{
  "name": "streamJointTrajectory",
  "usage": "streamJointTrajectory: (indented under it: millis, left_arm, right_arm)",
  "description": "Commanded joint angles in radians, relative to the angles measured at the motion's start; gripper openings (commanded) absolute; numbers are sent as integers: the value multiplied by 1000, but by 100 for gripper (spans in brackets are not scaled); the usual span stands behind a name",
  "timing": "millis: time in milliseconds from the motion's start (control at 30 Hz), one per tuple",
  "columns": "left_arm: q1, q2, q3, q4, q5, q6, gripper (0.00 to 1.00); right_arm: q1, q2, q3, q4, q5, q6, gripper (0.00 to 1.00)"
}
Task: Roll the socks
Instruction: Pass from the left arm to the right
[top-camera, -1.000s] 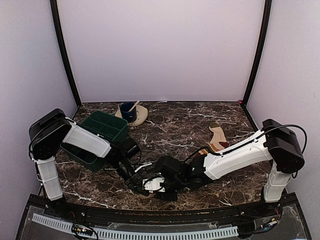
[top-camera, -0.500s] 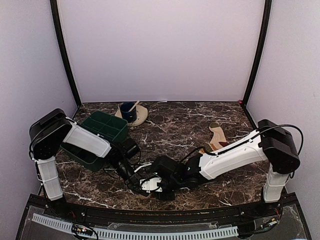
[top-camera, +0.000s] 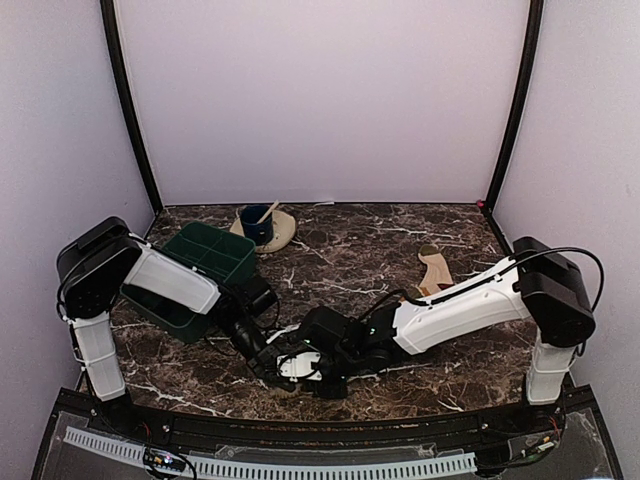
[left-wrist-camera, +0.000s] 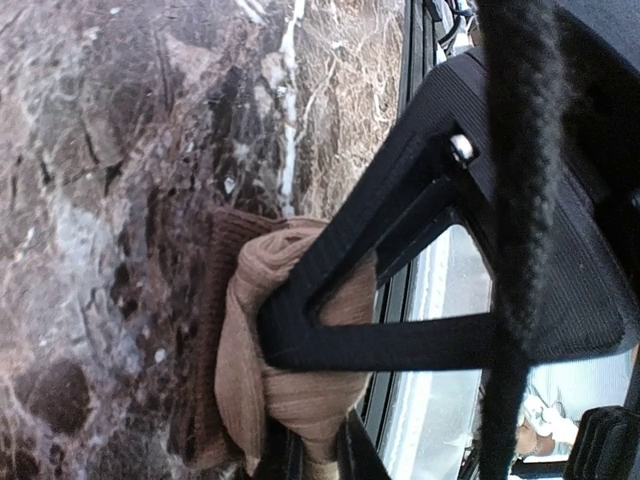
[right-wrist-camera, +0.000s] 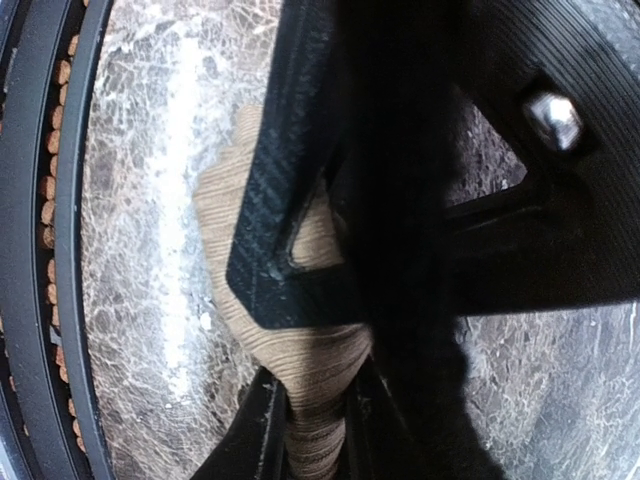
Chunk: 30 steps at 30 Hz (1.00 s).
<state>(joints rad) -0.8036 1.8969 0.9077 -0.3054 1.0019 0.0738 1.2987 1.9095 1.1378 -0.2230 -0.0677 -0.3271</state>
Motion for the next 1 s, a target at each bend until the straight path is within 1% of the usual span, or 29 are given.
streamJointTrajectory:
  millis: [0,100,267,667,800,967]
  left_arm:
    - [19,-59,-38,7,-125,-42,5]
    - [42,-110,-59,35,-172,-79,8]
    - [74,-190,-78,55,-210,-114,16]
    - [79,-244,-112,40,-167,-128,22]
    - [80,-284,-107,40,-204,-145,22]
    - [83,-337,-101,32,-328,-165,23]
  right_arm:
    - [2,88,-18,-57,-51,35,0]
    - [1,90,-21,-58,-55,44,0]
    - [-1,90,-34,-58,-47,60,0]
    - [-10,87,-50,-44,-36,118,0]
    - [-13,85,-51,-45,-34,132,0]
    - [-21,78,-59,-47,-28,149,0]
